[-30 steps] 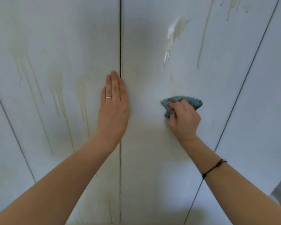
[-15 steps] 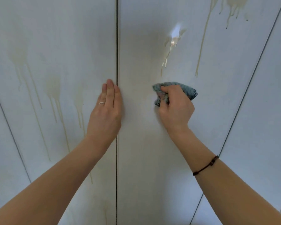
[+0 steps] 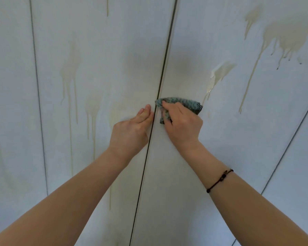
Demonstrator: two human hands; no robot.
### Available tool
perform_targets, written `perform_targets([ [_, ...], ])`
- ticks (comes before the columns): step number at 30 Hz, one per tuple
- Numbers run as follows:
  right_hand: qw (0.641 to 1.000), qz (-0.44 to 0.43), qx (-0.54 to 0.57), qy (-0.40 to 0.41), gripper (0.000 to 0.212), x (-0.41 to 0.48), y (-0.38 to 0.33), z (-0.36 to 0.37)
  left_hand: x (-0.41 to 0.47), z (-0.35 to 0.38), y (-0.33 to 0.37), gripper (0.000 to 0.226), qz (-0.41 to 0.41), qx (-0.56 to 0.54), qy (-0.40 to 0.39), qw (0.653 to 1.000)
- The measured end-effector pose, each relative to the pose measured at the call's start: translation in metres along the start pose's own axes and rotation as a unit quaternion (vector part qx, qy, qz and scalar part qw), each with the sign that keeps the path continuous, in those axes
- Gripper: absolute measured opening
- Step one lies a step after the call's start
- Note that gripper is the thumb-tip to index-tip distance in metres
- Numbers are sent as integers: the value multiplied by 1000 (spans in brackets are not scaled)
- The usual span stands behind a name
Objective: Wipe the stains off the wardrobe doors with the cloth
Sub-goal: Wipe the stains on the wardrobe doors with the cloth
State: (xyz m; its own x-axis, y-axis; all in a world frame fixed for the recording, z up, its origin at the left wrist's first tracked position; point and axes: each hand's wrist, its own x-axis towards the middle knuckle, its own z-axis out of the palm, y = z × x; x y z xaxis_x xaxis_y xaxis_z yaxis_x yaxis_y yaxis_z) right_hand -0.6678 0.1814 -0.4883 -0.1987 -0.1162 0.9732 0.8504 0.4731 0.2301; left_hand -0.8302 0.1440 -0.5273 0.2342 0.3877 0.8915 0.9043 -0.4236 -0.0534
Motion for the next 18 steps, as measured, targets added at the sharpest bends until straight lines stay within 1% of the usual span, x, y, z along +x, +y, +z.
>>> perform_targets([
  [2, 999, -28, 16, -36, 15, -46, -13, -5, 1, -2, 1, 49, -6, 10, -13, 1000],
  [5, 978, -135, 21, -157, 9, -105, -16, -24, 0, -4, -2, 49, 0, 34, -17, 999],
  [6, 969, -170, 17, -176, 6, -104, -8, -29, -1, -5, -2, 50, 2, 42, -9, 999],
  [7, 965, -192, 6, -178, 3, -91, 5, -34, -1, -6, 0, 49, 2, 49, -6, 999],
  [8, 967, -198, -14, -161, 1, -70, 17, -38, -2, -6, 1, 47, 1, 56, -6, 998],
  [9, 974, -179, -40, -132, 3, -45, 32, -43, -3, -4, 2, 44, -3, 61, -8, 998],
  [10, 984, -128, -72, -103, 7, -18, 49, -50, -3, -2, 5, 42, -6, 62, -13, 998],
  [12, 993, 32, -102, -48, 14, 19, 71, -58, -2, -3, 9, 46, -20, 67, -36, 997],
  [13, 991, 93, -96, -30, 15, 19, 73, -59, 0, -5, 11, 47, -23, 78, -52, 995],
  [14, 989, 117, -91, -22, 16, 8, 70, -58, 3, -8, 15, 45, -19, 98, -59, 993],
  [15, 992, 95, -80, -34, 18, -14, 63, -56, 7, -14, 18, 39, -7, 117, -56, 992],
  [16, 996, 32, -68, -54, 21, -41, 54, -55, 15, -21, 21, 33, 8, 125, -44, 991],
  [17, 995, -36, -54, -76, 26, -64, 45, -56, 24, -27, 23, 36, 18, 125, -29, 992],
  [18, 991, -86, -42, -98, 32, -80, 40, -59, 33, -32, 25, 44, 22, 138, -13, 990],
])
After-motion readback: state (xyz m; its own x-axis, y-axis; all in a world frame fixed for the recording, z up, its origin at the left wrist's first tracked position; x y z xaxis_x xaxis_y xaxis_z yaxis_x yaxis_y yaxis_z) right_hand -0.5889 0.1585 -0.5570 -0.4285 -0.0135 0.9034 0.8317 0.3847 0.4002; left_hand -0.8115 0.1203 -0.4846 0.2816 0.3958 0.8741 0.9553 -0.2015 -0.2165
